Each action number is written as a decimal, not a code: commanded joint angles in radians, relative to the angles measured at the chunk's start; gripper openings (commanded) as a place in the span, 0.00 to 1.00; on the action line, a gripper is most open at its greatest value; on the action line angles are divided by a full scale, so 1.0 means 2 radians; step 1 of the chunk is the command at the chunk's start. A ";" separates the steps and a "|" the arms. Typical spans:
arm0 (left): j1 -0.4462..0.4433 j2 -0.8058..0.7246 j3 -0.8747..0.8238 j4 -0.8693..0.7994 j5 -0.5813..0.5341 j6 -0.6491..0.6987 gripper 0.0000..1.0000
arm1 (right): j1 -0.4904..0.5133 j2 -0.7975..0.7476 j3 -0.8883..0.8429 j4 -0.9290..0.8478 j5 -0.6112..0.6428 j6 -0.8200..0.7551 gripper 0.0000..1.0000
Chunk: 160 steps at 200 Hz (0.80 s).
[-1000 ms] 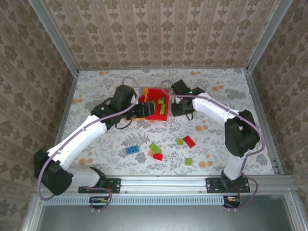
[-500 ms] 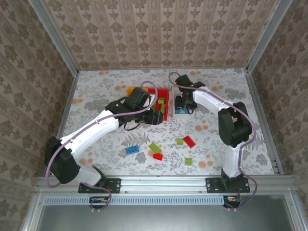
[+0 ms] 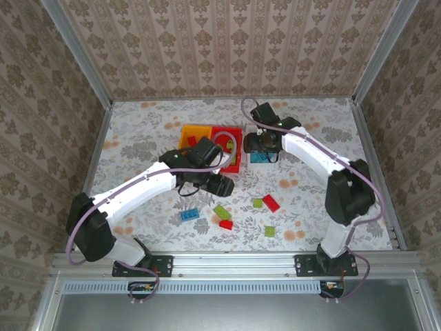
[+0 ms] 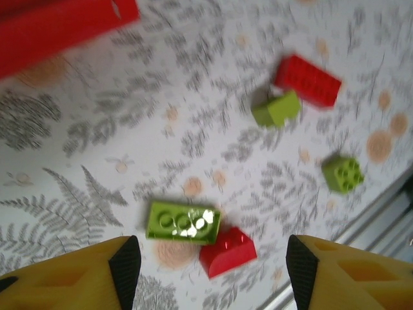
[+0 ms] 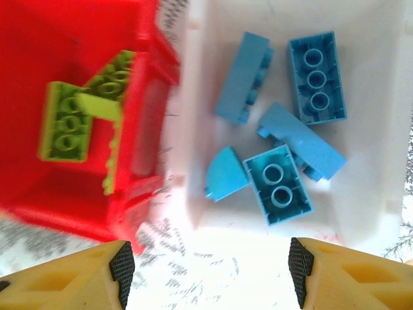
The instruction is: Sort the legos into containers by color
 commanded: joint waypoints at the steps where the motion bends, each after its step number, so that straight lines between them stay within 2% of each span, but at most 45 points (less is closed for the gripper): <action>1: -0.040 0.001 -0.022 -0.058 0.008 0.057 0.66 | 0.013 -0.072 -0.062 0.026 -0.029 -0.016 0.69; 26: -0.088 0.013 -0.036 -0.076 0.003 0.083 0.71 | 0.020 -0.146 -0.163 0.056 -0.077 -0.020 0.74; 63: -0.108 0.056 -0.047 -0.067 0.012 0.058 0.87 | 0.022 -0.230 -0.253 0.038 -0.113 -0.018 0.77; 108: -0.128 0.090 -0.049 -0.047 -0.013 0.065 0.90 | 0.022 -0.258 -0.271 0.020 -0.117 -0.014 0.78; 160: -0.125 0.143 -0.046 -0.030 -0.029 0.089 0.91 | 0.023 -0.261 -0.271 0.014 -0.121 -0.013 0.78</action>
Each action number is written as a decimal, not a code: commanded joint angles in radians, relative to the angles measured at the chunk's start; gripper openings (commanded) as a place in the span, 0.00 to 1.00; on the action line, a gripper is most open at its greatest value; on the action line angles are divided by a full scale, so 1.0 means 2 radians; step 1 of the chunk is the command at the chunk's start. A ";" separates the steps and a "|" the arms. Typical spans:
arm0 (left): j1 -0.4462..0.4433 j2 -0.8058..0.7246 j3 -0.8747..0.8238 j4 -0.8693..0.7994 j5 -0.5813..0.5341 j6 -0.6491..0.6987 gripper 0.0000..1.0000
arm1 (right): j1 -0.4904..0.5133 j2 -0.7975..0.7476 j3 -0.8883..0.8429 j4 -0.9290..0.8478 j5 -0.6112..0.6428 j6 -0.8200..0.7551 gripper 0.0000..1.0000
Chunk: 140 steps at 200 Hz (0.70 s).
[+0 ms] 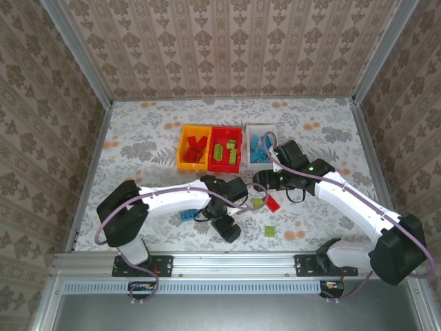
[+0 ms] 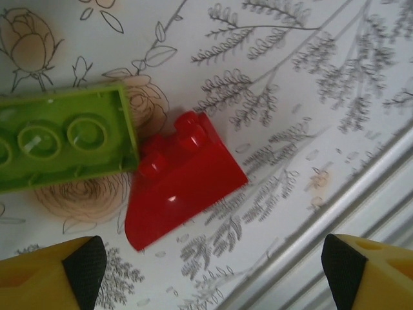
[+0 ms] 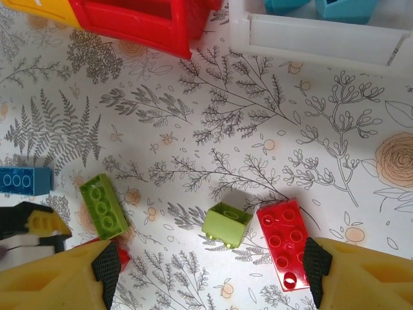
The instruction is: Sort the legos into containers by color
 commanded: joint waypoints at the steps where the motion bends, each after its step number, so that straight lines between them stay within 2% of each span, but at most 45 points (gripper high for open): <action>1: 0.001 0.021 0.001 0.007 -0.015 0.024 0.91 | 0.002 -0.010 -0.006 -0.016 -0.012 0.000 0.78; 46: 0.008 0.049 0.009 0.027 -0.008 0.029 0.88 | 0.001 -0.014 -0.008 -0.020 -0.011 0.005 0.77; 77: 0.004 0.072 0.025 0.041 0.017 0.035 0.75 | 0.001 -0.014 -0.010 -0.018 -0.009 0.013 0.76; 140: 0.004 0.093 0.056 0.030 0.013 0.029 0.51 | 0.001 -0.014 -0.012 -0.019 -0.009 0.013 0.76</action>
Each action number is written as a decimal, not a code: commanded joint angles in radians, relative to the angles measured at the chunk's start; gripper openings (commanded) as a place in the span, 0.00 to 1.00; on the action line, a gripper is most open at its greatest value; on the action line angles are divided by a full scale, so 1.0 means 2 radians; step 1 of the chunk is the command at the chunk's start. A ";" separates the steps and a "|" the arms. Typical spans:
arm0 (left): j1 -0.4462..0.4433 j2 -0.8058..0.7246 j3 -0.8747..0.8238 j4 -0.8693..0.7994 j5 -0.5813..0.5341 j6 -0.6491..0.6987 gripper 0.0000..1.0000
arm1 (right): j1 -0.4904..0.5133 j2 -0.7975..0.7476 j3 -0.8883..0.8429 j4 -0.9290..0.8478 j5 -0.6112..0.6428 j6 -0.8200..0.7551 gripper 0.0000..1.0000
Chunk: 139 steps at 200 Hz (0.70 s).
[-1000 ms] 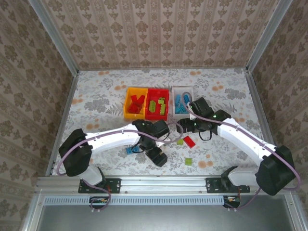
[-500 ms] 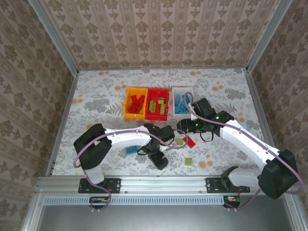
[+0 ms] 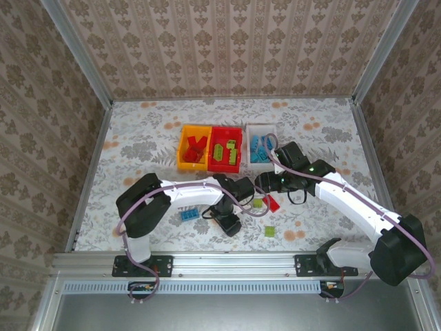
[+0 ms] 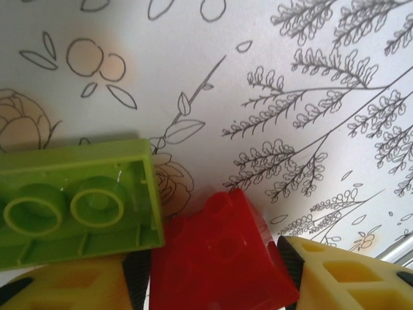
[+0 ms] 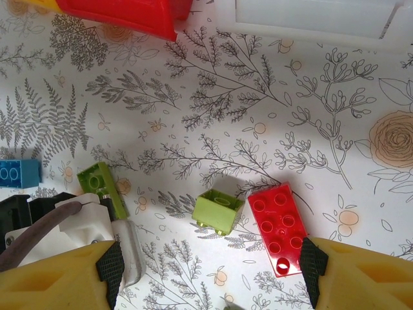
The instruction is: Sort the legos into containers by color
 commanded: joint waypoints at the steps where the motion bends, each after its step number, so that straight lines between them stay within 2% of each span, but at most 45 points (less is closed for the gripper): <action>1: -0.003 0.015 0.016 0.023 0.021 0.009 0.51 | 0.002 -0.011 -0.005 -0.006 -0.008 0.009 0.76; 55: -0.002 0.004 0.016 0.017 -0.002 -0.003 0.38 | 0.002 -0.007 -0.007 0.001 -0.009 0.010 0.75; 87: 0.008 -0.017 0.013 0.017 -0.011 -0.017 0.35 | 0.000 -0.005 -0.006 0.002 -0.009 0.008 0.75; 99: 0.013 -0.022 0.013 0.018 -0.010 -0.021 0.37 | 0.000 -0.003 -0.005 0.002 -0.009 0.008 0.75; 124: 0.018 -0.024 0.021 0.019 -0.001 -0.022 0.49 | -0.001 -0.002 -0.002 0.000 -0.008 0.005 0.75; 139: 0.019 -0.013 0.029 0.018 0.006 -0.017 0.51 | -0.003 -0.002 -0.002 0.000 -0.007 0.005 0.75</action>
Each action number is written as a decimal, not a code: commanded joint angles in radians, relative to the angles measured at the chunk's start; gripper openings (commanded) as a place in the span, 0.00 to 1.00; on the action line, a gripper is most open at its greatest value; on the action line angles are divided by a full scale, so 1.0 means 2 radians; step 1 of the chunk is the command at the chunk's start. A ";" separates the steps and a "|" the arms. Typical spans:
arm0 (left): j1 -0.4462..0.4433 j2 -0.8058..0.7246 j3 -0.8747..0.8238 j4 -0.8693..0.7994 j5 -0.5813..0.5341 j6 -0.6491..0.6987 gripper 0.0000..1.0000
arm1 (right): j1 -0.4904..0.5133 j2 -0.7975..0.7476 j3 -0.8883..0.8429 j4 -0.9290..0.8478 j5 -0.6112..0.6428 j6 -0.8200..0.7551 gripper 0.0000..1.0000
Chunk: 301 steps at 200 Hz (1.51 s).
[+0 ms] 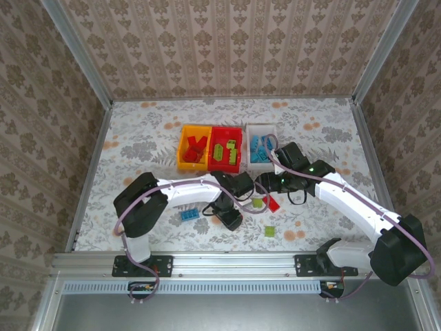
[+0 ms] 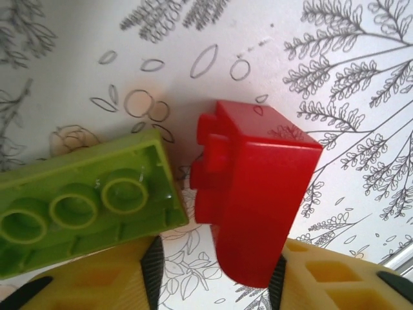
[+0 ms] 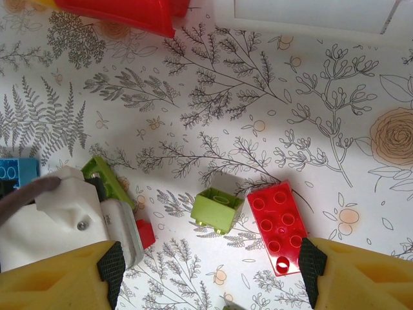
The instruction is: Sort the legos into containers by color
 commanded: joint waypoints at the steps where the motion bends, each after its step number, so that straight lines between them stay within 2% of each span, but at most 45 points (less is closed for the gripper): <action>1: 0.004 -0.003 0.021 0.003 0.010 -0.001 0.51 | -0.003 -0.002 0.001 -0.001 -0.007 0.005 0.75; 87: 0.002 0.047 0.072 0.005 0.026 0.021 0.55 | -0.010 -0.023 -0.008 -0.014 -0.003 0.007 0.75; 128: -0.001 0.065 0.083 0.002 0.030 0.025 0.44 | -0.013 -0.028 -0.008 -0.015 -0.004 0.008 0.75; 174: -0.004 0.051 0.078 -0.001 0.017 0.024 0.31 | -0.014 -0.031 -0.007 -0.016 -0.005 0.008 0.75; 209: -0.002 0.018 0.076 -0.012 -0.006 0.007 0.27 | -0.014 -0.038 0.002 -0.019 -0.015 0.004 0.75; 225: 0.006 -0.002 0.074 -0.019 -0.014 -0.007 0.27 | -0.015 -0.049 0.008 -0.022 -0.039 -0.004 0.74; 251: 0.035 -0.045 0.064 -0.031 -0.028 -0.033 0.26 | -0.016 -0.076 0.012 -0.036 -0.121 -0.009 0.72; 279: 0.086 -0.093 0.053 -0.042 -0.033 -0.048 0.26 | -0.016 -0.104 0.002 -0.050 -0.218 0.000 0.72; 301: 0.133 -0.119 0.057 -0.056 -0.037 -0.048 0.26 | -0.015 -0.123 -0.006 -0.045 -0.248 0.004 0.72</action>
